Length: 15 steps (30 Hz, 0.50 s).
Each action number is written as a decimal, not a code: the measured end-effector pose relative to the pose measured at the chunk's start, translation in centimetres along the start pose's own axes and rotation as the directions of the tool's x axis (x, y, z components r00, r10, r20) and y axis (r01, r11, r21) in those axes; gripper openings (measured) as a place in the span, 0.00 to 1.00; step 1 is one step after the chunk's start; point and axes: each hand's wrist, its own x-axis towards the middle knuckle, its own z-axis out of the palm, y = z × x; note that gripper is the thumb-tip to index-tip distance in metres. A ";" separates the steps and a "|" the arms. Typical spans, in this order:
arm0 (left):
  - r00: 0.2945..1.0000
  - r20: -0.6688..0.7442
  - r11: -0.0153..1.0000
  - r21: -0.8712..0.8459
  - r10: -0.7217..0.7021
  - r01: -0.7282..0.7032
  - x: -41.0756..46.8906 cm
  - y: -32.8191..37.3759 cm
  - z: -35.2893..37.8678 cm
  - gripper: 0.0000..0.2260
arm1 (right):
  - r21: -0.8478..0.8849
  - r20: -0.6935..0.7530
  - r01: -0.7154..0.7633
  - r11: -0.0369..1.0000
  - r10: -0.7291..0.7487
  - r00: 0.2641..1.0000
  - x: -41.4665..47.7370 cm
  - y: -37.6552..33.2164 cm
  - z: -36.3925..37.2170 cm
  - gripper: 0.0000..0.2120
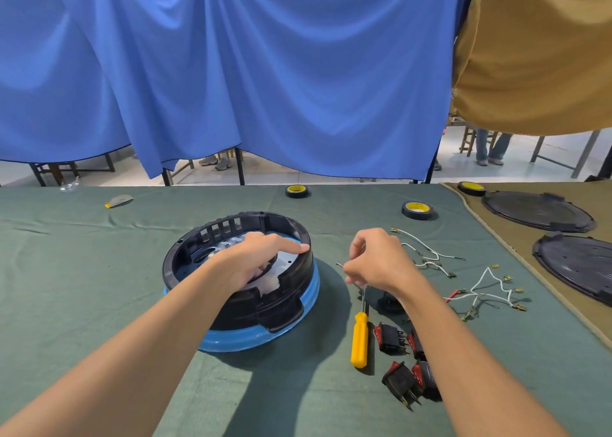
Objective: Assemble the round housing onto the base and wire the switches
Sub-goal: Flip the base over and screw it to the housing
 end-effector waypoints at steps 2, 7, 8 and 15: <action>1.000 0.024 1.000 -0.012 0.004 -0.004 -0.2 0.1 -0.1 0.42 | 0.091 0.040 -0.022 0.996 0.018 0.999 0.0 0.3 -0.4 0.08; 0.994 0.102 0.995 -0.089 -0.032 0.041 -1.0 0.9 -0.7 0.34 | -0.083 0.158 -0.017 0.996 0.030 0.987 -0.1 0.2 -0.9 0.13; 0.990 0.134 0.993 -0.111 -0.034 0.050 -1.1 1.1 -0.9 0.31 | -0.142 0.171 0.004 0.990 0.020 0.985 -0.2 0.0 -0.8 0.12; 0.968 0.250 0.966 -0.253 0.017 0.048 -1.4 2.1 -1.7 0.31 | -0.506 0.174 0.096 0.857 -0.008 0.985 -0.5 -0.5 1.3 0.14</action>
